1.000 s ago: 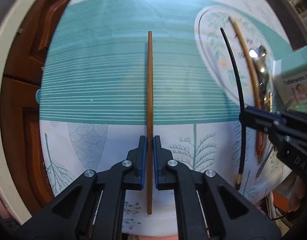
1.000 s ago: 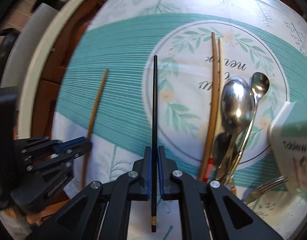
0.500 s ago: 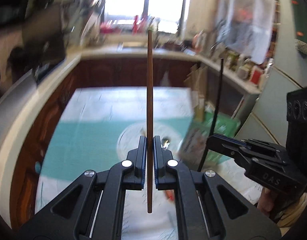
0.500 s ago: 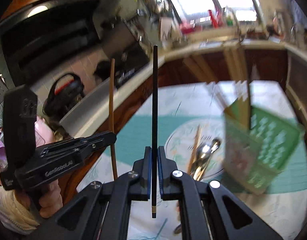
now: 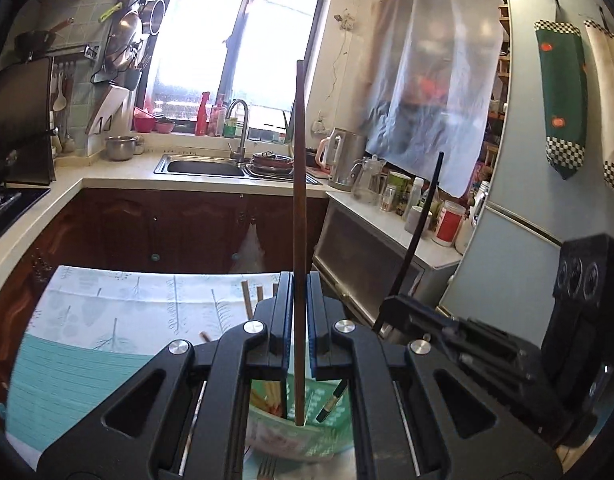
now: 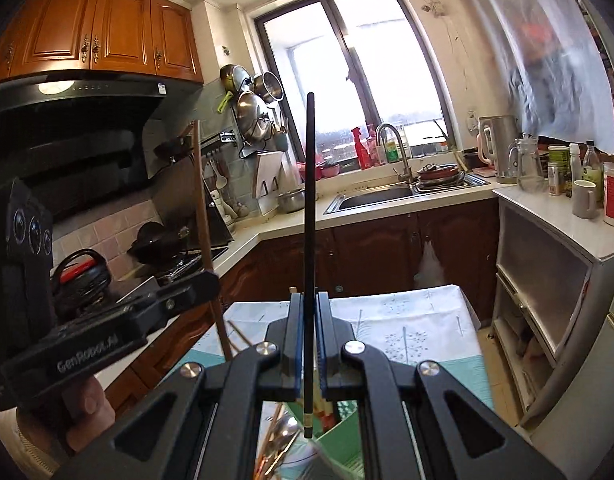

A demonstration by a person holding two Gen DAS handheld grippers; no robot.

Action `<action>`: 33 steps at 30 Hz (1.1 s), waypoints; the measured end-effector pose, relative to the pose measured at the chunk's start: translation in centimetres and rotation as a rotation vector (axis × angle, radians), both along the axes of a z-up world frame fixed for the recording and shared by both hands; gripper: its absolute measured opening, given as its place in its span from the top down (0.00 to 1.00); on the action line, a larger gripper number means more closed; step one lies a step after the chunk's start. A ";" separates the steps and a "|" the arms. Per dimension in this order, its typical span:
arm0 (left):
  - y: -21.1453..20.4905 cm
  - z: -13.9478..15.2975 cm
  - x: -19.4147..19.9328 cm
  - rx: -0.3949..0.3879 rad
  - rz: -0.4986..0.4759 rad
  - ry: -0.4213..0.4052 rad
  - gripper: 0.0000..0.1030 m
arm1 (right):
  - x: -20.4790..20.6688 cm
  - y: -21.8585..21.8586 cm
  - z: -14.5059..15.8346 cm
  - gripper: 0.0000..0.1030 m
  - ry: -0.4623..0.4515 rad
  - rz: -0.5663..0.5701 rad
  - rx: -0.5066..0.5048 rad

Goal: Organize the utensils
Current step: 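Lift both chopsticks and drop them into the green holder with both grippers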

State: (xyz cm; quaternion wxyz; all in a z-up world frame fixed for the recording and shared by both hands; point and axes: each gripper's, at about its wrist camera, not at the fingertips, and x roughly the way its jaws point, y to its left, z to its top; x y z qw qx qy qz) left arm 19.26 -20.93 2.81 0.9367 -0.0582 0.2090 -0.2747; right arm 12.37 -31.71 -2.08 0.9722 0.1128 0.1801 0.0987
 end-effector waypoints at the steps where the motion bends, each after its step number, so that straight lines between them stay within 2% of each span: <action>1: -0.6 -0.5 0.8 0.004 0.006 -0.001 0.96 | 0.4 -0.3 -0.3 0.95 -0.002 -0.009 -0.011; 2: -1.2 -1.8 2.9 0.011 0.011 -0.002 0.96 | 0.5 -0.8 -0.5 0.95 -0.003 -0.014 -0.016; 7: -3.0 -5.4 5.0 0.053 0.049 -0.015 0.96 | 2.4 -1.1 -2.8 0.95 -0.002 -0.016 0.013; 11: -2.8 -8.9 5.7 0.089 0.060 0.039 0.96 | 3.8 -0.7 -3.9 0.95 0.014 0.024 -0.004; 14: -2.6 -10.7 6.0 0.124 0.106 0.083 0.96 | 4.9 0.4 -5.1 0.94 0.076 0.100 -0.064; 16: -1.6 -11.8 5.5 0.154 0.118 0.127 0.93 | 5.7 1.4 -6.2 0.94 0.157 0.150 -0.127; 18: -1.1 -12.6 5.2 0.156 0.101 0.174 0.78 | 5.9 2.2 -7.4 0.93 0.231 0.204 -0.181; 20: -0.7 -12.8 4.4 0.153 0.096 0.173 0.67 | 5.4 2.7 -8.2 0.90 0.246 0.219 -0.217; 21: -0.6 -12.8 3.9 0.150 0.093 0.164 0.65 | 5.2 2.8 -8.3 0.89 0.246 0.227 -0.221; 25: 0.3 -12.0 1.8 0.163 0.105 0.145 0.62 | 4.0 3.4 -8.2 0.89 0.248 0.233 -0.208; 28: 2.0 -10.8 0.5 0.161 0.116 0.147 0.62 | 3.0 3.6 -7.8 0.89 0.246 0.228 -0.188; 33: 5.7 -9.5 -1.2 0.205 0.156 0.155 0.61 | 1.4 3.8 -7.1 0.89 0.245 0.223 -0.149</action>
